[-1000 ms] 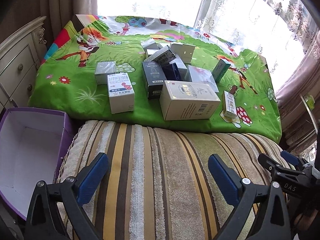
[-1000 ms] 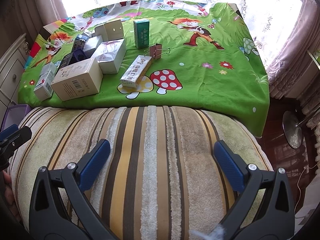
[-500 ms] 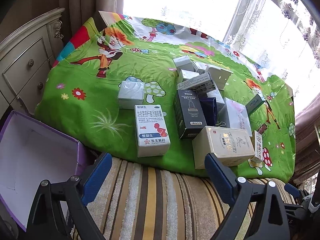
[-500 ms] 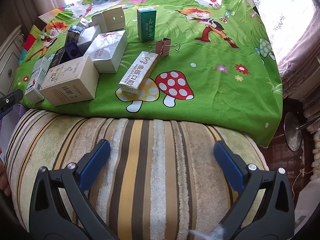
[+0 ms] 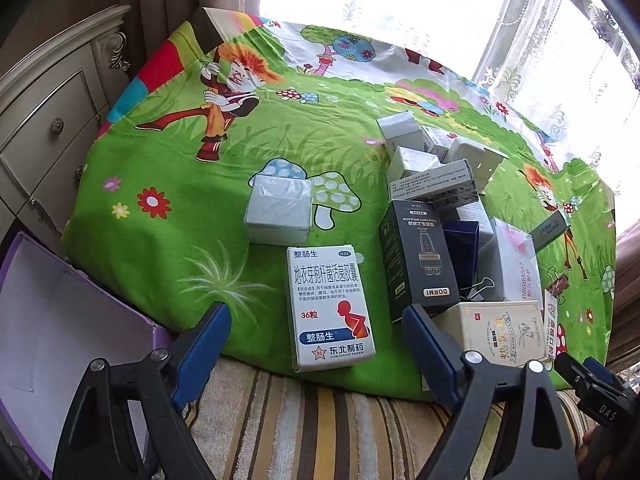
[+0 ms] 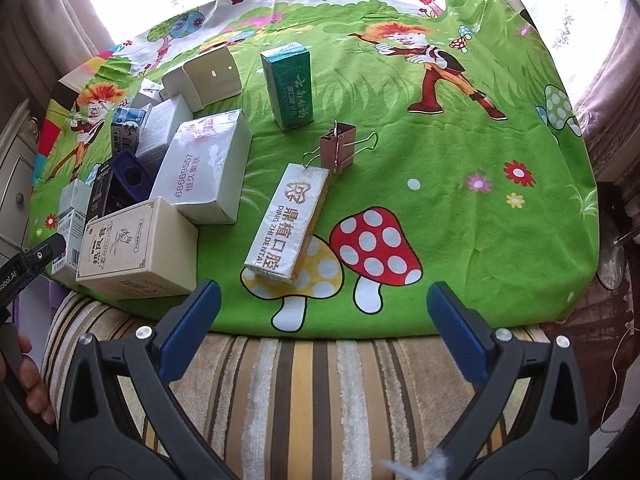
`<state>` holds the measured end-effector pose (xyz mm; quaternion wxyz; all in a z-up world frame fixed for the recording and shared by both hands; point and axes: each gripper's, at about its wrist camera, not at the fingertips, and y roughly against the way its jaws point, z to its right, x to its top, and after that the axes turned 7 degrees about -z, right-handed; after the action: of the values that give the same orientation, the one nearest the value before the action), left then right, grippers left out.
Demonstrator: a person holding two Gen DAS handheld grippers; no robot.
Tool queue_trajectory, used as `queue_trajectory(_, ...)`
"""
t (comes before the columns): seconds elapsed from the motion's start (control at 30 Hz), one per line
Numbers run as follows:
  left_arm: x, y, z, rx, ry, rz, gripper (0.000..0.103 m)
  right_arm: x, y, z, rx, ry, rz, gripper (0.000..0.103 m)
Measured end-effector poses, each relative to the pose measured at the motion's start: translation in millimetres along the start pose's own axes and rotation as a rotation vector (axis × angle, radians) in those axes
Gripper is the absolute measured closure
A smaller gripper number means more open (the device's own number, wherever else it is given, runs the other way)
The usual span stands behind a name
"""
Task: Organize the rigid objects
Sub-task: 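Grasp the white medicine box with the left tool while the right tool grasps the white dental box, then carry both boxes to the purple-rimmed box and release them inside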
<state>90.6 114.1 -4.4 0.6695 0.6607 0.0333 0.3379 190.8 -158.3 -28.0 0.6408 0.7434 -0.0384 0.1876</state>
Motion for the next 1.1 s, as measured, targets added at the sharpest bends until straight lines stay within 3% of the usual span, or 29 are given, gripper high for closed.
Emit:
queue_trajectory(0.2,2.0,-5.0,1.1,0.007,-0.007,-0.007,0.023,23.1,-10.3,-11.9,-0.025,-0.008,0.02,0.001)
queue_trajectory(0.3,3.1,-8.2,1.1,0.005,-0.008,-0.013,0.033,28.3,-16.2,-15.9,-0.033,-0.001,0.014,0.008)
queue_trajectory(0.4,3.7,-12.8,1.5,-0.003,-0.01,-0.027,0.033,28.3,-23.1,-16.8,-0.027,0.006,-0.008,0.018)
queue_trajectory(0.5,2.9,-15.4,2.6,-0.008,-0.014,-0.032,0.039,28.3,-30.1,-13.7,-0.014,-0.003,-0.033,0.034)
queue_trajectory(0.53,2.5,-16.3,3.2,-0.006,-0.016,-0.035,0.042,28.0,-32.3,-12.6,-0.009,-0.007,-0.041,0.044)
queue_trajectory(0.6,1.7,-17.9,3.4,-0.004,-0.017,-0.041,0.057,27.5,-31.5,-11.4,-0.007,-0.008,-0.034,0.053)
queue_trajectory(0.67,1.0,-17.4,2.4,-0.003,-0.012,-0.041,0.06,25.7,-31.1,-11.5,0.0,-0.005,-0.032,0.067)
queue_trajectory(0.87,-4.6,-7.2,-1.5,0.0,-0.001,-0.02,0.061,15.5,-23.3,-6.9,0.083,-0.018,-0.038,0.067)
queue_trajectory(1.1,-16.6,7.5,-8.6,-0.023,0.02,-0.005,0.061,-6.1,-1.0,-2.6,0.113,-0.026,0.0,0.067)
